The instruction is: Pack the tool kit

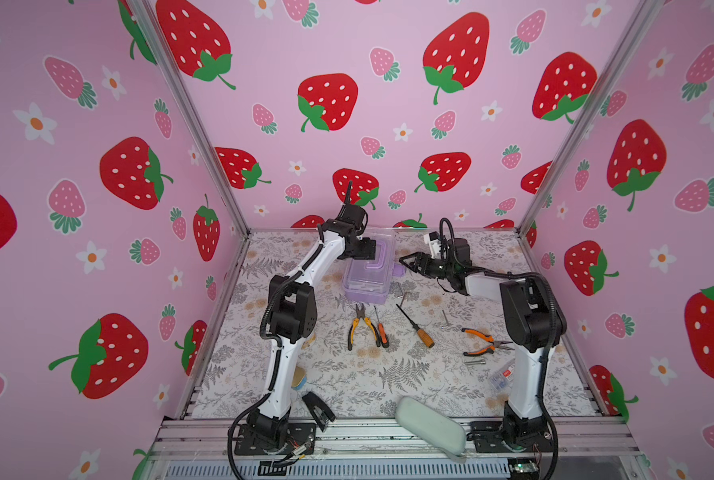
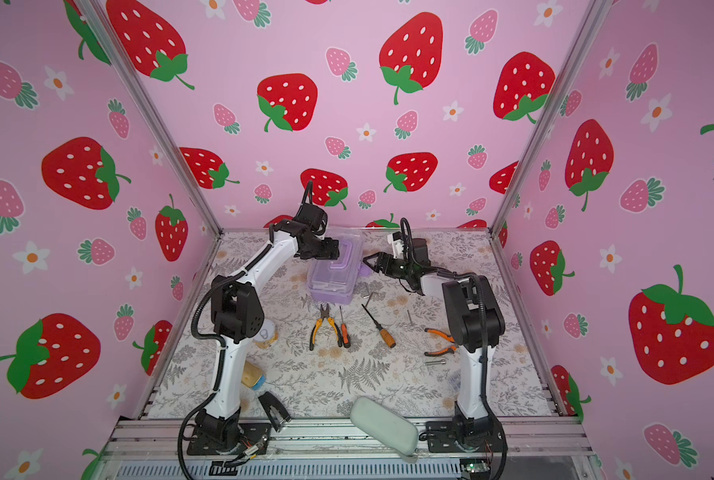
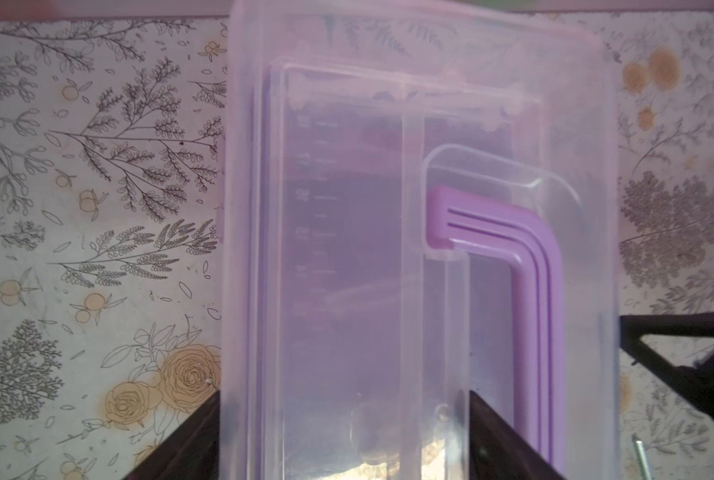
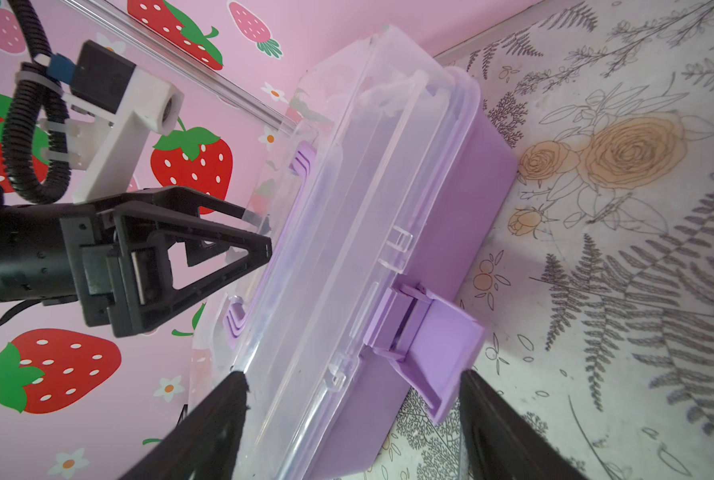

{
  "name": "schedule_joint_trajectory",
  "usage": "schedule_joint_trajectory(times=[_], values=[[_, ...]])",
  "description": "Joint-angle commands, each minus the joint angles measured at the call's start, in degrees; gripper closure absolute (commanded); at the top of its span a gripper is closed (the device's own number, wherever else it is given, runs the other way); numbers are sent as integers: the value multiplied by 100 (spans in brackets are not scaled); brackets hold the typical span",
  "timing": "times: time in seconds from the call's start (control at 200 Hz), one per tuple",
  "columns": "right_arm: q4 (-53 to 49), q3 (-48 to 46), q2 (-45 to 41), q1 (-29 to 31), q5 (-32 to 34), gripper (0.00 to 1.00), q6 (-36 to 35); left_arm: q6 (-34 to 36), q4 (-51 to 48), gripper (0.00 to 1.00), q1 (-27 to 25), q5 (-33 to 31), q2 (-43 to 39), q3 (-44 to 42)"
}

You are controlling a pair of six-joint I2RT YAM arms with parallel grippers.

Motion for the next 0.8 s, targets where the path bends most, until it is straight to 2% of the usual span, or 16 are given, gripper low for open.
schedule_joint_trajectory(times=[0.0, 0.15, 0.3, 0.415, 0.615, 0.7, 0.795], values=[[131, -68, -187, -12, -34, 18, 26, 18, -246, 20, -22, -151, 19, 168], [122, -103, -269, -12, -10, 19, -7, -88, -176, 34, 15, 18, -66, 85], [94, -103, -297, -4, -73, 20, -56, -289, 118, 40, 129, 339, -346, -268], [282, -120, -315, 18, -237, 20, -8, -456, 412, 45, 253, 833, -622, -620], [1304, -57, -149, 90, -690, 21, 734, -688, 899, 49, 462, 1312, -1073, -1226], [1463, 71, -30, 159, -718, 26, 903, -764, 1031, 53, 545, 1458, -1197, -1404], [1407, 248, 92, 250, -745, 44, 877, -865, 1164, 54, 625, 1639, -1283, -1550]])
